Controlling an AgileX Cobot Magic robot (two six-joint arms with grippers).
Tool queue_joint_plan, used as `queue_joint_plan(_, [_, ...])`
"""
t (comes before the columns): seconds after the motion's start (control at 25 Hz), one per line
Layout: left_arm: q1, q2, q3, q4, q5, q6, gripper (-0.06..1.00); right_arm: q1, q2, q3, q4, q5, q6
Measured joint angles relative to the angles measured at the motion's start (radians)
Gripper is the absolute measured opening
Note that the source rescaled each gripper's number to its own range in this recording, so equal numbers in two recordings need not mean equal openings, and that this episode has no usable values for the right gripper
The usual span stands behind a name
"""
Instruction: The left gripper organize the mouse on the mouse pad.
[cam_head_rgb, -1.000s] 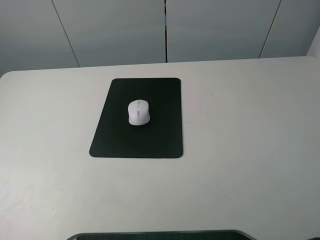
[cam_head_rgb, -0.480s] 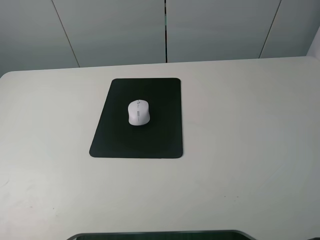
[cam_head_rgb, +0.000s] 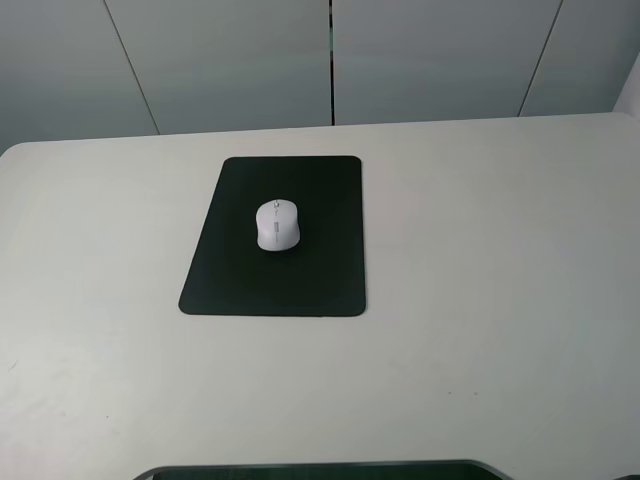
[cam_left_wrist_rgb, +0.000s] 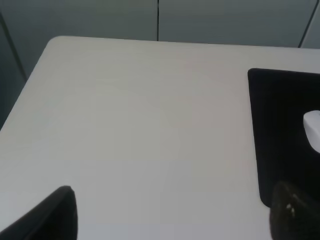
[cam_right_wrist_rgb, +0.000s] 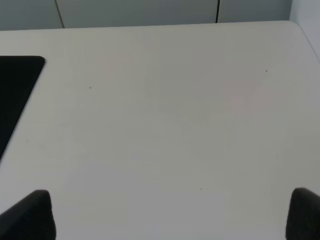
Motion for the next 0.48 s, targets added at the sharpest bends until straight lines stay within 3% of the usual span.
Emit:
queue_joint_plan(0.24, [0.0,-0.003,0.083,-0.05,-0.037,0.0,0.95,0.0,0.0,0.0,0.0,0.0,0.0])
queue_joint_plan(0.48, [0.0,-0.003,0.095,-0.046,-0.061,-0.017,0.95,0.0,0.0,0.0,0.0,0.0,0.0])
